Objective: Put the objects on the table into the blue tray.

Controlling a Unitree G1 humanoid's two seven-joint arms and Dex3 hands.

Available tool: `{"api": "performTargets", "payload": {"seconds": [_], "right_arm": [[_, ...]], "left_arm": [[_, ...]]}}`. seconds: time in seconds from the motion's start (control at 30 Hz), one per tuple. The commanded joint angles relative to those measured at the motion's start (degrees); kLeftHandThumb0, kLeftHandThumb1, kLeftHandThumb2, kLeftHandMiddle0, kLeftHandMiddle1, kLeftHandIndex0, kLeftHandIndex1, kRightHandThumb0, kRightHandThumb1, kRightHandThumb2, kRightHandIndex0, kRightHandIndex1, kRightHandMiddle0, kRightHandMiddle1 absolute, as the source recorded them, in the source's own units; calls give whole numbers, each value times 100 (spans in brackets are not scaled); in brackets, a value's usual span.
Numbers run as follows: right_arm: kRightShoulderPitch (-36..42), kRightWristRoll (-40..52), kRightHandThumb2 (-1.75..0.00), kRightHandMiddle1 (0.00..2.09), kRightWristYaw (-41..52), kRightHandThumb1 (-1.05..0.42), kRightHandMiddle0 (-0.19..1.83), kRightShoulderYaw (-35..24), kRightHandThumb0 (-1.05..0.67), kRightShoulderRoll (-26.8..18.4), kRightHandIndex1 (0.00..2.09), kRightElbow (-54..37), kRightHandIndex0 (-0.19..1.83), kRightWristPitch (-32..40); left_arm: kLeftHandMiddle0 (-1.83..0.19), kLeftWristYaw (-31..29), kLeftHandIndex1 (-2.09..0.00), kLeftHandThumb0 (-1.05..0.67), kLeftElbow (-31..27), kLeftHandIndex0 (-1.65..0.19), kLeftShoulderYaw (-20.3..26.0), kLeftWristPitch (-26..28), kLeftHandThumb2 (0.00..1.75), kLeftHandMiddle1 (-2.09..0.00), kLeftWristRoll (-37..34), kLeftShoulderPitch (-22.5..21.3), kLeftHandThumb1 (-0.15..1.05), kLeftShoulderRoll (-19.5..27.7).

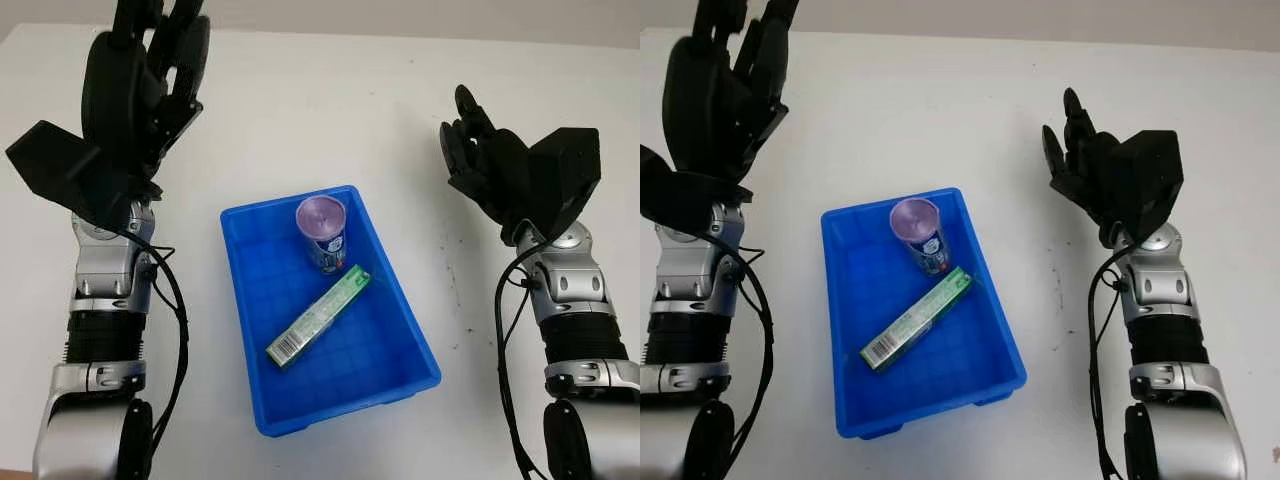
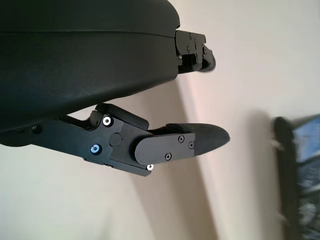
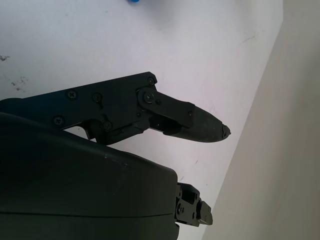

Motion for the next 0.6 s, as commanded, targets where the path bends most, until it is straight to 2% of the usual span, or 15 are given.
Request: {"api": "performTargets", "payload": {"seconds": [0.0, 0.1, 0.3, 0.43, 0.57], "right_arm": [[59, 45, -70, 0, 13, -105, -19, -30, -53, 21, 0, -132, -19, 55], [77, 90, -70, 0, -20, -105, -19, -61, -54, 50, 0, -175, -19, 92], [109, 186, -72, 0, -116, -105, -19, -151, -53, 130, 0, -206, -19, 64], [82, 246, -73, 0, -190, -105, -19, -187, -55, 173, 0, -190, -19, 68], [85, 282, -74, 0, -201, -105, -19, -205, -56, 185, 0, -197, -19, 51]], "left_arm": [[19, -113, -1, -78, 283, 19, -27, 327, 53, 0, -21, -232, 105, 147], [19, -133, 0, -81, 829, 19, -115, 555, 58, 0, 195, -336, 105, 323], [19, -396, 0, -77, 2187, 19, -113, 415, 62, 0, 234, -562, 105, 449], [19, -691, 0, -76, 2625, 19, 42, 527, 63, 0, -68, -626, 105, 382], [19, -841, 0, -75, 2821, 19, 181, 729, 65, 0, -362, -642, 105, 288]]}}
